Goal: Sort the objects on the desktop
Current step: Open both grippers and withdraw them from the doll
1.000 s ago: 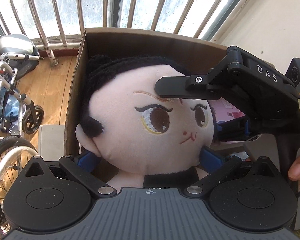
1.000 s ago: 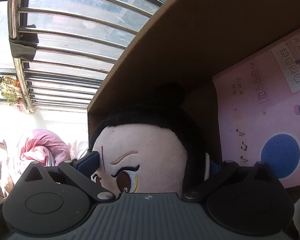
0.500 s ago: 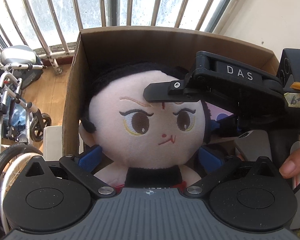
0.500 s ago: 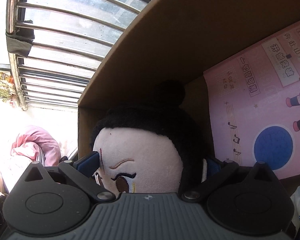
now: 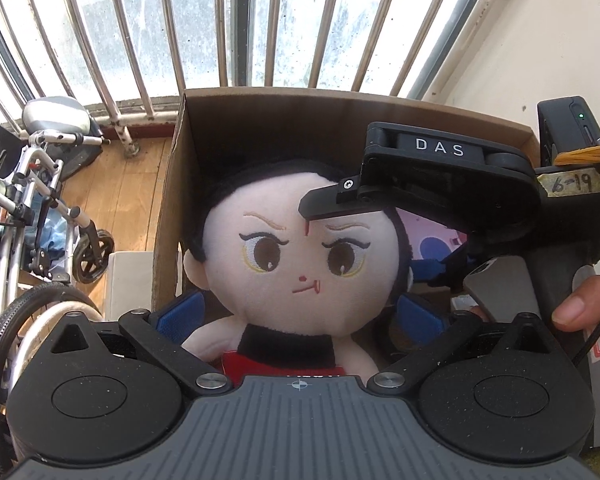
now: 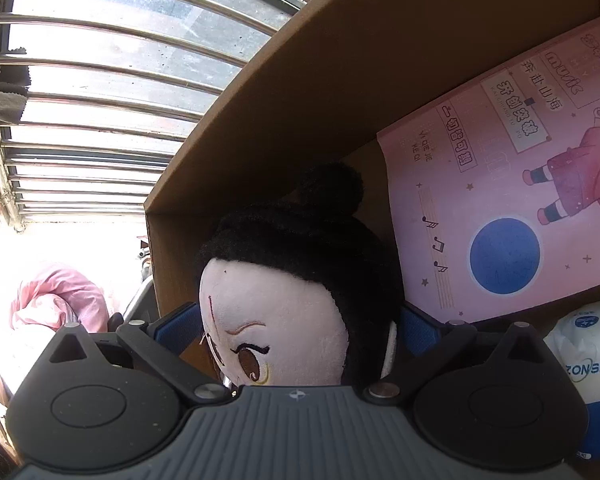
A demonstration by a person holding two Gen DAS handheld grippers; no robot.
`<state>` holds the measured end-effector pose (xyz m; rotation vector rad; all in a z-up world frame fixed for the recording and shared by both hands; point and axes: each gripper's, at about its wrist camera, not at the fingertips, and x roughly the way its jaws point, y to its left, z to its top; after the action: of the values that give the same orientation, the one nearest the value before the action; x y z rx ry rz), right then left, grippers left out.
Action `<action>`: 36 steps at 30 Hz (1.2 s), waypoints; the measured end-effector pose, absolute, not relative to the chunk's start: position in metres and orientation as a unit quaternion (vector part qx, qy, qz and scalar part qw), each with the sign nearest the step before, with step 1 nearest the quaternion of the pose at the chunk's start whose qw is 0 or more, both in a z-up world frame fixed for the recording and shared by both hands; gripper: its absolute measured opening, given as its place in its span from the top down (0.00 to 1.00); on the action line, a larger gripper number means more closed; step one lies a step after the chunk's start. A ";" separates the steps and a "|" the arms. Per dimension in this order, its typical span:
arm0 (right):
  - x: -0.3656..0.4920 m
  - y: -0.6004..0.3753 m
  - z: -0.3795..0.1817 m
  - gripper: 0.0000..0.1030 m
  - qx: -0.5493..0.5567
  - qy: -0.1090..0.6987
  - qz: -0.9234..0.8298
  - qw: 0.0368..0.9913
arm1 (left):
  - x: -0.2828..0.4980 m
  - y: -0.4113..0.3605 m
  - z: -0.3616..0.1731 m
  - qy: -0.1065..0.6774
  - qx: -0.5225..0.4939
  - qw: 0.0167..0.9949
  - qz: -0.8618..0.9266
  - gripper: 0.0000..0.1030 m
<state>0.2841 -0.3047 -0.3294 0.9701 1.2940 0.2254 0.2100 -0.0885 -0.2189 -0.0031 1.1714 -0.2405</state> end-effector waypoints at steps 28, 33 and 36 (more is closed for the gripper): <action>0.123 -0.331 -0.092 0.00 0.250 0.404 0.106 0.873 | 0.092 -0.050 -0.074 0.403 -0.036 0.908 -0.104 0.00; 0.055 -0.299 -0.049 0.00 0.113 0.354 0.045 0.928 | 0.056 -0.051 -0.036 0.344 -0.014 0.933 -0.100 0.00; 0.028 -0.286 -0.040 0.00 0.079 0.330 0.020 0.940 | 0.041 -0.058 -0.019 0.319 0.008 0.944 -0.085 0.00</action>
<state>0.0283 -0.2856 -0.0401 0.1613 0.6740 0.0398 0.0413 -0.0577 -0.0194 0.0169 0.6500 -0.1731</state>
